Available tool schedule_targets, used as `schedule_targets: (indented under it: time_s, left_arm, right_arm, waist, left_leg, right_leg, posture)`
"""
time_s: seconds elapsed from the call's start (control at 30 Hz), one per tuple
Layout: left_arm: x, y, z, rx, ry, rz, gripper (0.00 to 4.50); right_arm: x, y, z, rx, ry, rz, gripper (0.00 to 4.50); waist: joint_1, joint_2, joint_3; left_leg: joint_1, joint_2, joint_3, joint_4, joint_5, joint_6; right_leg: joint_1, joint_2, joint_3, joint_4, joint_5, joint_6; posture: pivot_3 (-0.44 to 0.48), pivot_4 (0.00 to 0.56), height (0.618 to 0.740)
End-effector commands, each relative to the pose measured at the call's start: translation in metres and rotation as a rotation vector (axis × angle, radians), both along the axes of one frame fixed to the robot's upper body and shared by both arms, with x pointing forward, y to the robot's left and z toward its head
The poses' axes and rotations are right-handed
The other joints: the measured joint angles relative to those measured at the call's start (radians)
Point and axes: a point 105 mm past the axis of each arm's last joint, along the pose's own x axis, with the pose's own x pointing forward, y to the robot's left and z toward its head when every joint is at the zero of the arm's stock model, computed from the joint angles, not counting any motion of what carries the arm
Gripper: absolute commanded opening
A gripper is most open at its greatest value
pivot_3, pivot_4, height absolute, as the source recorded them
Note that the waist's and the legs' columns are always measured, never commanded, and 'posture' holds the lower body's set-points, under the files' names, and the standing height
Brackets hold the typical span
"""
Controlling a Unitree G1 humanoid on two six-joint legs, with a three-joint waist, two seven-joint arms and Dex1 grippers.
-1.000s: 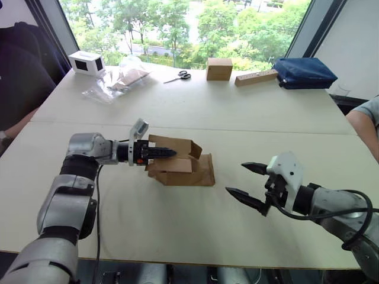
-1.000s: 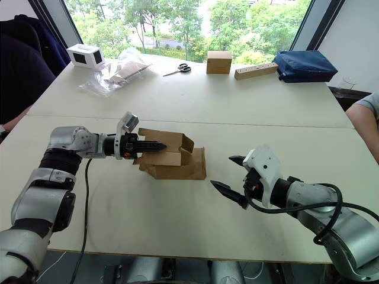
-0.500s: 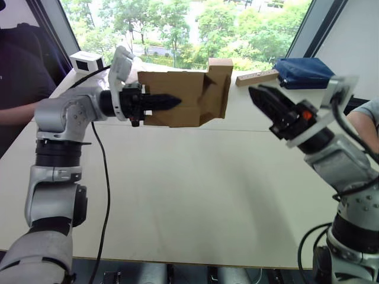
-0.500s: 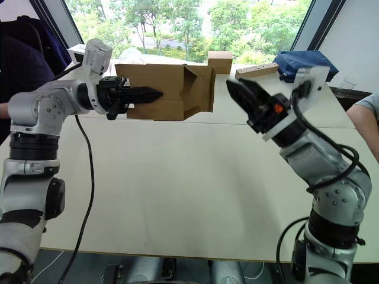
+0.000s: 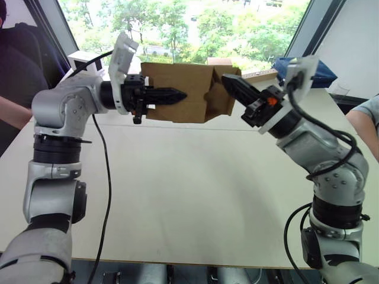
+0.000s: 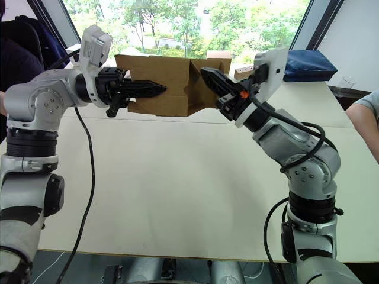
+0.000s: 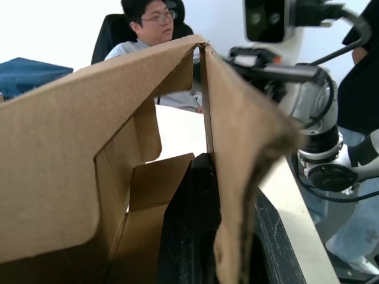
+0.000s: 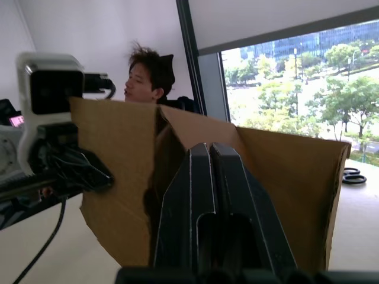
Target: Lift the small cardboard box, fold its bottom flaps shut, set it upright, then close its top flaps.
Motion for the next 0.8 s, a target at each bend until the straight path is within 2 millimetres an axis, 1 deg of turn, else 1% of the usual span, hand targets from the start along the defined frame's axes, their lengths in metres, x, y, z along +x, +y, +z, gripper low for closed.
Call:
schedule_targets:
  time_s: [0.03,0.17,0.33,0.43,0.53,0.63,0.8]
  left_arm:
    - [-0.011,0.001,0.014,-0.02,-0.055,-0.032,0.0]
    - [-0.011,0.002,0.015,-0.025,-0.051,-0.029,0.0]
    - [-0.01,-0.001,0.012,-0.025,-0.038,-0.029,0.0]
    - [-0.011,-0.002,0.01,-0.024,-0.029,-0.04,0.0]
    - [-0.016,-0.005,0.009,-0.023,-0.013,-0.073,0.0]
    - [-0.02,-0.007,0.006,-0.018,0.0,-0.089,0.0]
    - [-0.02,-0.007,0.003,-0.022,0.01,-0.078,0.0]
  right_arm:
    - [-0.004,0.002,0.009,0.009,-0.057,0.009,0.02]
    - [-0.008,0.005,0.009,0.005,-0.061,0.044,0.02]
    - [-0.019,0.018,0.006,0.002,-0.059,0.146,0.02]
    - [-0.02,0.021,0.005,0.001,-0.057,0.157,0.02]
    - [-0.02,0.024,0.004,-0.005,-0.06,0.167,0.02]
    - [-0.018,0.026,0.007,0.005,-0.072,0.165,0.02]
    - [-0.018,0.027,0.009,0.018,-0.086,0.168,0.02]
  waist:
    - [-0.001,0.0,0.0]
    - [-0.001,0.0,0.0]
    - [-0.001,0.0,0.0]
    - [-0.003,0.0,0.0]
    - [-0.003,0.0,0.0]
    - [-0.004,0.0,0.0]
    - [-0.013,0.0,0.0]
  left_leg:
    - [0.0,0.0,0.0,0.0,0.0,0.0]
    - [0.0,0.0,0.0,0.0,0.0,0.0]
    - [0.0,0.0,0.0,0.0,0.0,0.0]
    - [0.0,0.0,0.0,0.0,0.0,0.0]
    - [0.0,0.0,0.0,0.0,0.0,0.0]
    - [0.0,0.0,0.0,0.0,0.0,0.0]
    - [0.0,0.0,0.0,0.0,0.0,0.0]
  right_leg:
    - [0.0,0.0,0.0,0.0,0.0,0.0]
    - [0.0,0.0,0.0,0.0,0.0,0.0]
    - [0.0,0.0,0.0,0.0,0.0,0.0]
    - [0.0,0.0,0.0,0.0,0.0,0.0]
    - [0.0,0.0,0.0,0.0,0.0,0.0]
    - [0.0,0.0,0.0,0.0,0.0,0.0]
    - [0.0,0.0,0.0,0.0,0.0,0.0]
  posture:
    - [0.0,0.15,0.74]
    - [0.0,0.15,0.74]
    - [0.0,0.15,0.74]
    - [0.0,0.15,0.74]
    - [0.0,0.15,0.74]
    - [0.0,0.15,0.74]
    - [0.0,0.15,0.74]
